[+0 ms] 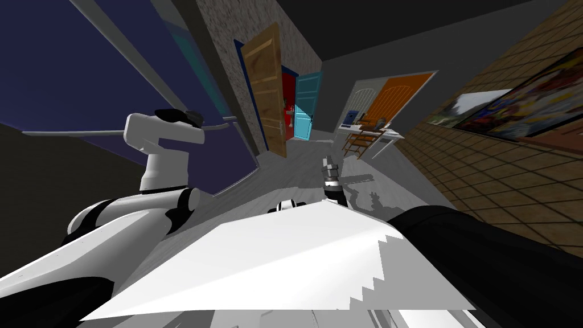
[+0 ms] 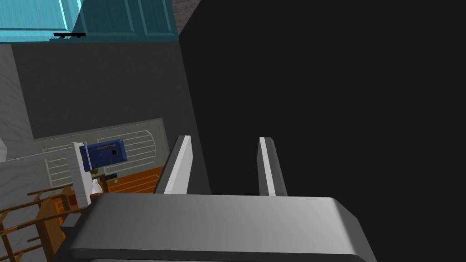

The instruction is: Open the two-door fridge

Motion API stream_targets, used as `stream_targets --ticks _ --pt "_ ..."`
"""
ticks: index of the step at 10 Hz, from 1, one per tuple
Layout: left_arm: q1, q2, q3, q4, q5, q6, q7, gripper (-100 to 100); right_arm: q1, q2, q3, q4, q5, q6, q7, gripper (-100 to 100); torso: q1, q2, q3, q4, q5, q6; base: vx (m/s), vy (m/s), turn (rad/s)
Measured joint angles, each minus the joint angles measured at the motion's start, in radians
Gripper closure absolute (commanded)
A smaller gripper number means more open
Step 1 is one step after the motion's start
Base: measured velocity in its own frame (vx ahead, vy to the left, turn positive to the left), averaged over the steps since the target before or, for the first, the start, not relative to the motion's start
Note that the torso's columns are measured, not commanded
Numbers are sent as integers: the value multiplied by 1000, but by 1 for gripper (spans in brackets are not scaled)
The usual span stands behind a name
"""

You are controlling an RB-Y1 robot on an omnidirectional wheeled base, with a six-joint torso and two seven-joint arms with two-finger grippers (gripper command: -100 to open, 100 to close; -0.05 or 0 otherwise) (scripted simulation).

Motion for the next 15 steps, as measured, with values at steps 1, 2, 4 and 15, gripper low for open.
stream_targets --ticks 1,2,4,15 --pt "2 -1 -6 -7 14 -2 -4 100 0 0 0 0 0 0 0 0 3 4 1 -1 1 2 -192 157 -54" --pt "-1 -4 -12 -9 25 -5 -8 100 0 0 0 0 0 0 0 0 5 4 2 0 2 1 -218 162 -35" --pt "-7 -13 -28 -16 48 -10 -15 100 0 0 0 0 0 0 0 0 6 4 2 0 3 -2 -183 158 -36" --pt "-28 -39 -103 -76 191 -33 -62 100 0 0 0 0 0 0 0 0 11 6 3 3 3 -3 -198 159 -29"
